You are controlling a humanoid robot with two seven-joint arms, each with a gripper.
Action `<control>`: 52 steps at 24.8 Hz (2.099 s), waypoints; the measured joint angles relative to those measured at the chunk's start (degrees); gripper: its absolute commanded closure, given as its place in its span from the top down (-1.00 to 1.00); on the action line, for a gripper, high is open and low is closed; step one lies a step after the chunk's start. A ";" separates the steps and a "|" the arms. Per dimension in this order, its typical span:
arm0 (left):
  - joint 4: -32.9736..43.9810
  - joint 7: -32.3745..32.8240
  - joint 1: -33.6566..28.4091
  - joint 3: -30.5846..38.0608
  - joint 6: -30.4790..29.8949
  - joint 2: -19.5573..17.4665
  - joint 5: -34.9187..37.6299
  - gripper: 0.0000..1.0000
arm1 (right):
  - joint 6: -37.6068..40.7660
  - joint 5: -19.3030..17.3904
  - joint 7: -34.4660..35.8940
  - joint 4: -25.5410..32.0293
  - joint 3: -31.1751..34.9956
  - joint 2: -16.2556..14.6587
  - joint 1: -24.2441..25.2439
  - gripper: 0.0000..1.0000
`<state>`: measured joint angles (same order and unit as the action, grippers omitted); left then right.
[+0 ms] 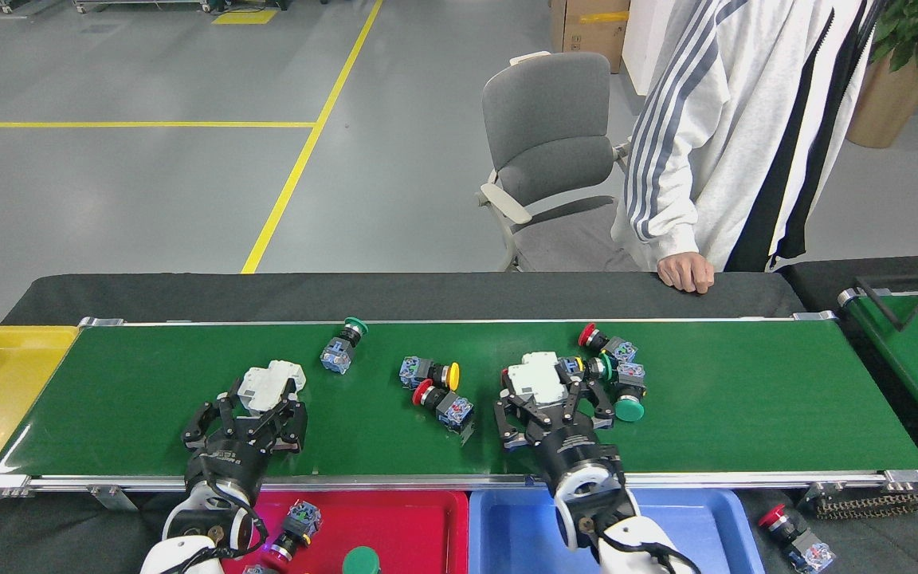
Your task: Pick switch part from conveyor to tray
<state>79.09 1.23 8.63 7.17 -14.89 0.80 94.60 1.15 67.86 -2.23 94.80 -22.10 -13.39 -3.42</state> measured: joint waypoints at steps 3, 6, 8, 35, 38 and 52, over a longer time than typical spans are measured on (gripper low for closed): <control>5.42 0.09 -2.52 0.46 -2.98 -0.84 -0.11 -0.92 | 12.89 -5.40 3.23 4.05 7.68 -7.11 10.32 0.59; 10.59 0.19 -4.77 0.60 -6.47 -0.87 -0.12 -0.91 | 28.15 -6.70 5.50 4.47 16.99 -6.78 19.03 1.00; 14.37 0.22 -7.69 0.34 -10.17 -0.86 -0.63 -0.91 | 34.04 -6.74 5.89 4.48 21.15 -4.48 21.72 1.00; 21.70 9.23 -14.45 -25.96 4.08 4.55 5.49 1.00 | -8.45 2.85 4.52 5.74 28.14 10.77 20.91 0.98; 21.86 9.28 -15.25 -13.81 6.21 3.59 4.50 1.00 | -5.53 2.97 3.54 5.75 26.00 10.75 16.23 0.98; 21.68 5.18 -20.89 7.39 -3.43 0.74 -6.15 1.00 | -3.56 8.09 -6.65 5.53 6.14 11.70 7.64 0.94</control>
<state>100.76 6.41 -12.25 14.57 -18.32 1.53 88.45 -2.40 75.95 -8.89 100.33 -15.96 -1.70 4.22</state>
